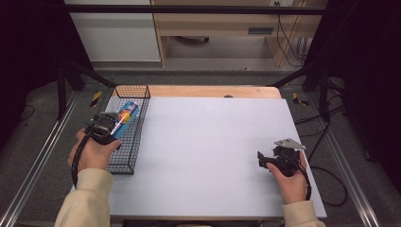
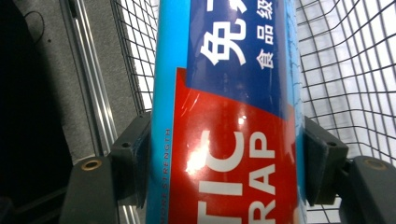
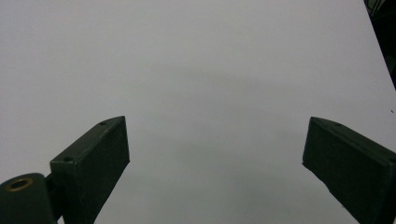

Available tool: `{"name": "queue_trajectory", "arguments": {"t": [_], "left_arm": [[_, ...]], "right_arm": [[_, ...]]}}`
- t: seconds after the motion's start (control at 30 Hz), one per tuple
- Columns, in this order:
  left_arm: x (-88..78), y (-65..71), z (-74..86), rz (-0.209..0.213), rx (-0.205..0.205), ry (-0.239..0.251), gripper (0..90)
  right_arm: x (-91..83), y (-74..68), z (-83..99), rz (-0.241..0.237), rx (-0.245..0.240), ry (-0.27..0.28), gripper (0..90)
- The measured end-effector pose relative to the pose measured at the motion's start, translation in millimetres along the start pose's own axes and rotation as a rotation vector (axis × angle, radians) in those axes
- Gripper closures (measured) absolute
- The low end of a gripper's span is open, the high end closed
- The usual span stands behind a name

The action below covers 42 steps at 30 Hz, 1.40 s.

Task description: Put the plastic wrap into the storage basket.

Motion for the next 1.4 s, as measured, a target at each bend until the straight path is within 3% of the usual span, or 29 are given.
{"name": "queue_trajectory", "arguments": {"t": [0.17, 0.8, 1.4], "left_arm": [[4.8, 1.3, 0.8, 0.007, 0.004, -0.022, 31.7], [10.7, 5.2, 1.1, 0.026, -0.013, -0.029, 31.7], [12.2, 6.7, -0.3, 0.027, 0.012, -0.061, 31.7]], "right_arm": [[0.3, 0.2, 0.2, -0.001, -0.003, 0.000, 7.5], [0.9, -0.2, 0.4, -0.003, -0.002, -0.003, 7.5], [1.0, -0.4, 0.4, -0.007, -0.006, -0.003, 7.5]]}}
Point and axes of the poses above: each handheld gripper's, and its own axes: x roughly forward along the jaws, z roughly out of its underside, y roughly to its right, the point moved 6 cm from there along x, roughly forward along the jaws, and after that the axes turned 3 degrees about y, right-handed, at the moved point
